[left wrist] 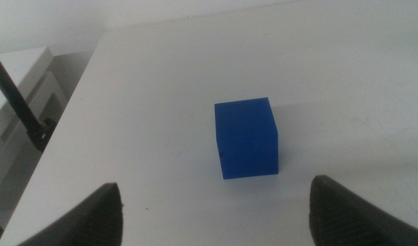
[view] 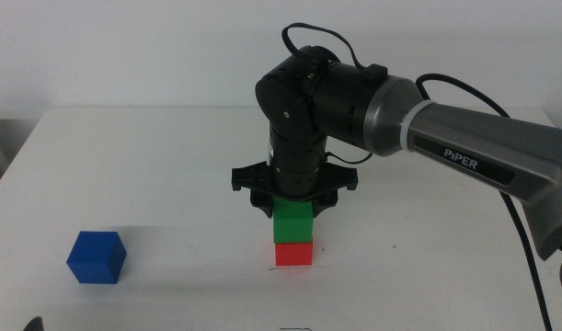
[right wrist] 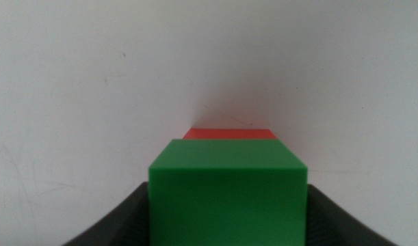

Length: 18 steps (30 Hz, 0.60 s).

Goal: Stack red cubes first, then green, then blue cubes in a specific spot.

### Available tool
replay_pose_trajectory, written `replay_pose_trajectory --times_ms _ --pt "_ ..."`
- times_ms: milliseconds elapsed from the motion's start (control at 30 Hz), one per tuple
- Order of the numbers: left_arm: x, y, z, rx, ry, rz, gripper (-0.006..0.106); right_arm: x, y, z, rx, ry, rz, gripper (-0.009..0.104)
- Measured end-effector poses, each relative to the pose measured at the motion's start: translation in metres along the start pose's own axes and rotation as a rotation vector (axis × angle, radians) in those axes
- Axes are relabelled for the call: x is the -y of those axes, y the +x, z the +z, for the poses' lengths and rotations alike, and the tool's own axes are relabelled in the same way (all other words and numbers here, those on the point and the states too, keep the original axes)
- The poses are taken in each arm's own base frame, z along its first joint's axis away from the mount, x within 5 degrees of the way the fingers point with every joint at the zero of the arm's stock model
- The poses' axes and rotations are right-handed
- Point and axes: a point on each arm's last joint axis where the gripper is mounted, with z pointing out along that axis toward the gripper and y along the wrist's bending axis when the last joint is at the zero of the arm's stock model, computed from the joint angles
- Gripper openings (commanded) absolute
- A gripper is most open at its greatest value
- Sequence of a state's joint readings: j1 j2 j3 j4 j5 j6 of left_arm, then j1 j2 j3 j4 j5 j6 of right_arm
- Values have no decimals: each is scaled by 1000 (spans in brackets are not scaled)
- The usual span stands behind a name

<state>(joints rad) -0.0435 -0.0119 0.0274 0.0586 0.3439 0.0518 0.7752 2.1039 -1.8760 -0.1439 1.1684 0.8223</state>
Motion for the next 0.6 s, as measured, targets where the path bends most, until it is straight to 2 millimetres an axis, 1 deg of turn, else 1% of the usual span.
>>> replay_pose_trajectory --times_ms 67,167,233,267,333,433,533,600 --pt "0 0 0 0 0 0 93 0 0 0 0 0 0 67" --pt "0 0 0 0 0 0 93 1 -1 -2 4 -3 2 78" --pt "0 0 0 0 0 0 93 2 -2 -11 17 -15 -5 83" --pt "0 0 0 0 0 0 93 3 -2 -18 28 -25 -16 84" --pt "0 0 0 0 0 0 93 7 -3 -39 55 -48 -48 84" --pt "0 0 0 0 0 0 93 15 0 -78 100 -95 -158 83" --pt "0 0 0 0 0 0 93 29 11 -120 148 -162 -320 83" --pt "0 0 0 0 0 0 93 46 22 -148 188 -209 -412 83"
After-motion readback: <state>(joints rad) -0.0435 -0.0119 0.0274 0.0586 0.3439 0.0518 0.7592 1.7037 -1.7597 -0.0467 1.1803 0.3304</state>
